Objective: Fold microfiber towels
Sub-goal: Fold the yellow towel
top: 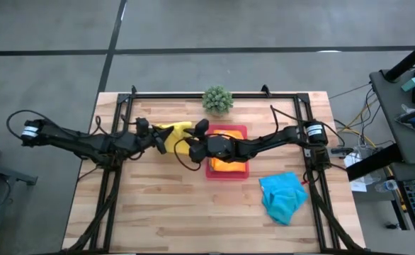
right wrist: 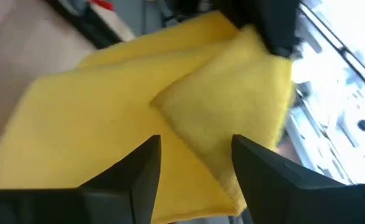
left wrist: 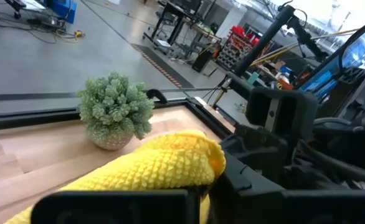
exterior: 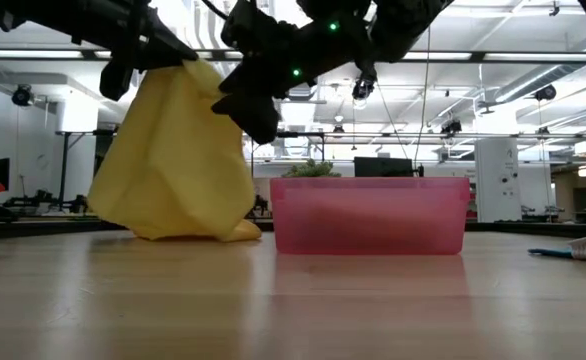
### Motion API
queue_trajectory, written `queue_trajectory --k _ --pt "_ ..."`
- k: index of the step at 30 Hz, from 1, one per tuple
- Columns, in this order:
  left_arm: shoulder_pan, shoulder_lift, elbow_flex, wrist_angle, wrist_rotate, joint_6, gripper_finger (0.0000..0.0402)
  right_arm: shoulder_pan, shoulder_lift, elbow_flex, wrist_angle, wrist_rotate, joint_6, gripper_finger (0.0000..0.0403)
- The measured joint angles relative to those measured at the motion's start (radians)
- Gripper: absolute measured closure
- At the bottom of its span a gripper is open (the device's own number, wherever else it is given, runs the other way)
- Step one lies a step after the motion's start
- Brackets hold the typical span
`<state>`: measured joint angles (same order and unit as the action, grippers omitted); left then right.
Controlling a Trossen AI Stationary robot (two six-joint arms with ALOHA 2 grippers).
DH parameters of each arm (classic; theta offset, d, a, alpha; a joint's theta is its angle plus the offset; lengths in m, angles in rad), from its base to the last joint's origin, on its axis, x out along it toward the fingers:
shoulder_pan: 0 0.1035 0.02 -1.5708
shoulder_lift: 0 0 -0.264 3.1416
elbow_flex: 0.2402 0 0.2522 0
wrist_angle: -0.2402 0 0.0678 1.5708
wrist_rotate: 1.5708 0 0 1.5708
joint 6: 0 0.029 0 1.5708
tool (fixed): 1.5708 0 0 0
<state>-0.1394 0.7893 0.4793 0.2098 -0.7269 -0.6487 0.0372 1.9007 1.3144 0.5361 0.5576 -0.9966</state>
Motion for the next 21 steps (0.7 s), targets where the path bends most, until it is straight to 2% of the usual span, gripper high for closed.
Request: queue_trajectory --k 7,13,21 --pt "0.000 0.003 0.000 -0.003 0.010 0.000 0.0401 0.000 -0.004 0.001 0.086 0.036 -0.014 0.0233" --pt "0.000 -0.012 0.000 0.033 0.012 0.001 0.0401 0.000 -0.005 0.001 0.089 0.031 -0.052 0.0245" --pt "0.000 -0.025 0.000 0.083 0.012 -0.002 0.0402 0.002 -0.005 0.007 0.090 0.011 -0.016 0.0231"
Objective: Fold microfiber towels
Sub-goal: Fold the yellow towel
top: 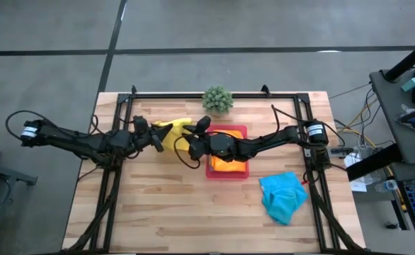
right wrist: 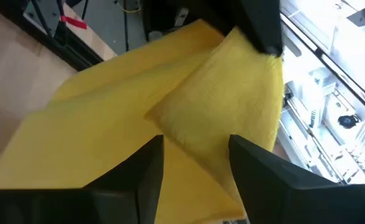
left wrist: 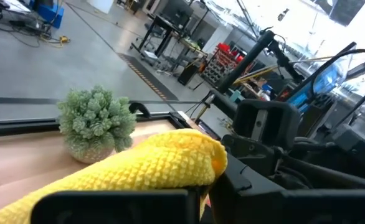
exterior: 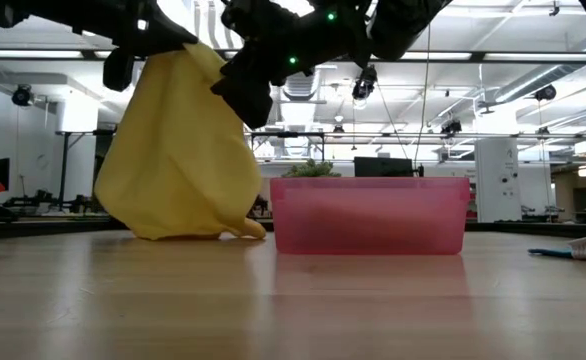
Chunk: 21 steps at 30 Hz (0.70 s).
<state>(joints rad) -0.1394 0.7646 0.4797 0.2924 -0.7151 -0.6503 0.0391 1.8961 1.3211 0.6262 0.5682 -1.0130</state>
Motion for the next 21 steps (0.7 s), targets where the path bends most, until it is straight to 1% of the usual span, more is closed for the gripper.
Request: queue_trajectory --k 3,7,10,17,19,21 --pt "0.000 0.004 0.000 0.015 0.000 -0.024 0.0401 0.001 0.000 0.009 0.000 -0.006 0.012 0.0228" --pt "0.000 0.009 0.000 0.042 -0.002 -0.025 0.0402 0.002 0.000 0.028 0.020 -0.020 0.122 0.0227" --pt "0.000 0.014 0.000 0.039 -0.026 -0.025 0.0401 0.002 -0.001 0.046 0.024 -0.018 0.186 0.0227" --pt "0.000 0.018 0.000 0.042 -0.028 -0.025 0.0401 0.003 -0.001 0.052 0.053 -0.018 0.210 0.0228" --pt "0.000 0.020 0.000 0.043 -0.029 -0.025 0.0401 0.003 -0.002 0.052 0.061 -0.012 0.210 0.0235" --pt "0.000 0.020 0.000 0.039 -0.028 -0.024 0.0402 0.003 -0.002 0.052 0.060 0.001 0.207 0.0251"
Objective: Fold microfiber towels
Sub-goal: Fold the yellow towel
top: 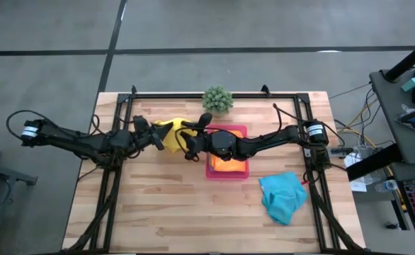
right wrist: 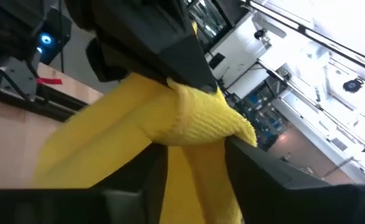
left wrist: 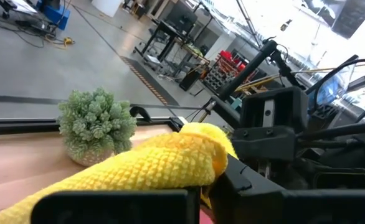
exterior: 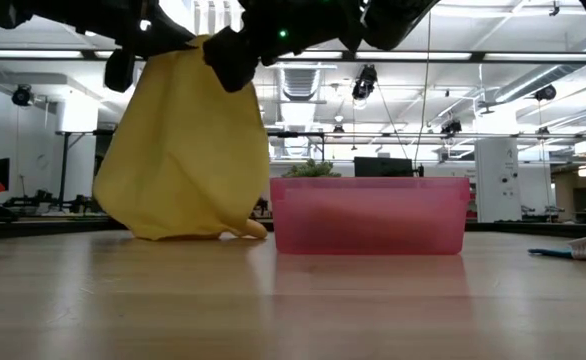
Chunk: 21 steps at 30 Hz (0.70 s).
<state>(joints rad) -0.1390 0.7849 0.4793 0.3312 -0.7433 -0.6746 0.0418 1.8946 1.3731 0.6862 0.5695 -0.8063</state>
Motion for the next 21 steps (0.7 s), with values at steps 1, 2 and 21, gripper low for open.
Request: queue_trajectory --k 1,2,21 --pt "0.000 0.000 0.000 0.001 0.000 0.000 0.0401 0.000 0.000 0.000 0.000 0.012 -0.001 0.0263" --pt "0.000 0.000 0.000 0.001 0.000 0.001 0.0401 0.000 0.000 0.000 0.000 0.024 -0.001 0.0278" --pt "0.000 -0.017 0.000 0.001 -0.046 0.007 0.0402 0.029 -0.007 0.001 -0.034 0.064 -0.010 0.0393"
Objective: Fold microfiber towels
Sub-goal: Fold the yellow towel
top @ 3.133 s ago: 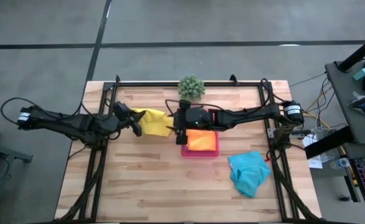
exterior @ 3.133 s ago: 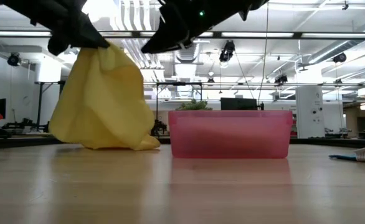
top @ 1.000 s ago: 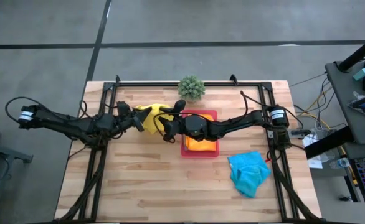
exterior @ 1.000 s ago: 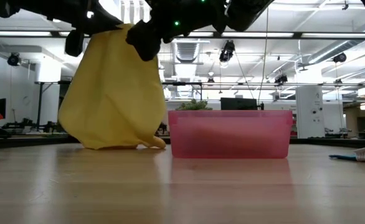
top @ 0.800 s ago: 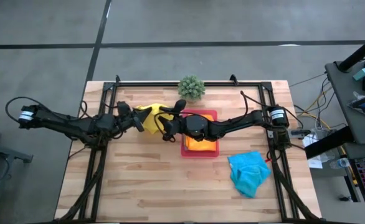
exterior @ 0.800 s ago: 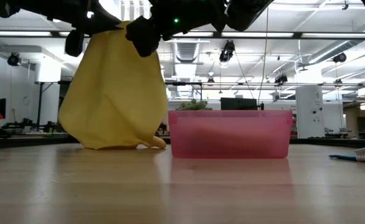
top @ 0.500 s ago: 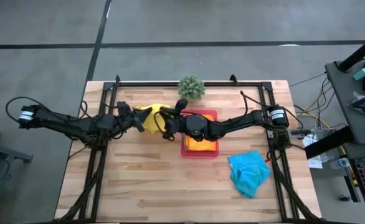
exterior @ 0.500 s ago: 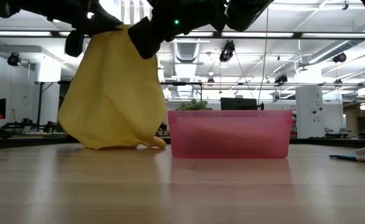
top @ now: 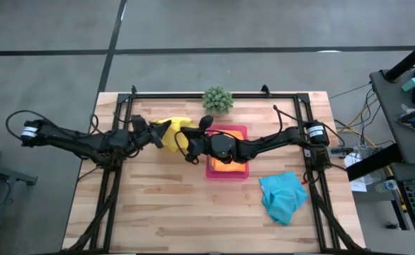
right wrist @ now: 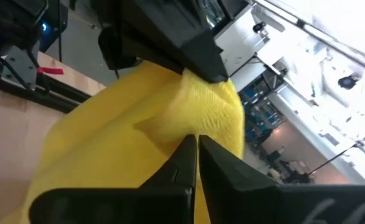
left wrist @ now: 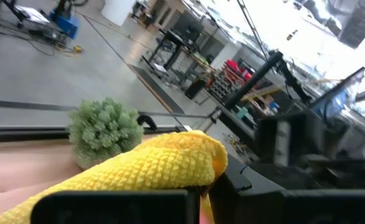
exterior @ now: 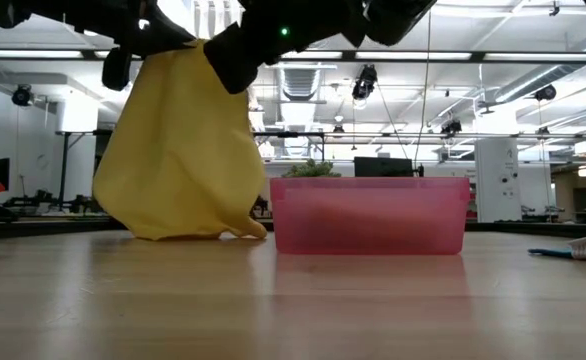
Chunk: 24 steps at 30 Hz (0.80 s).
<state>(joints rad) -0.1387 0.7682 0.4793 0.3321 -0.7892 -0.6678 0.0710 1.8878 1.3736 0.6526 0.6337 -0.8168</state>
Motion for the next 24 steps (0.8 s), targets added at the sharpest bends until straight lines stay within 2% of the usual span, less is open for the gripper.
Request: queue_trajectory --k 3,7,17,24 --pt "0.002 -0.020 0.000 0.001 -0.013 0.019 0.0402 0.021 -0.008 0.015 0.000 0.039 -0.038 0.0379" --pt "0.002 -0.041 0.000 0.002 -0.014 0.024 0.0402 0.040 -0.011 0.030 -0.020 0.058 -0.053 0.0338" --pt "0.001 -0.049 0.000 0.001 -0.013 0.028 0.0402 0.058 0.001 0.035 -0.019 0.055 0.092 0.0214" --pt "0.001 -0.043 0.000 0.004 -0.013 0.021 0.0402 0.018 0.061 0.075 -0.011 0.049 0.163 0.0202"
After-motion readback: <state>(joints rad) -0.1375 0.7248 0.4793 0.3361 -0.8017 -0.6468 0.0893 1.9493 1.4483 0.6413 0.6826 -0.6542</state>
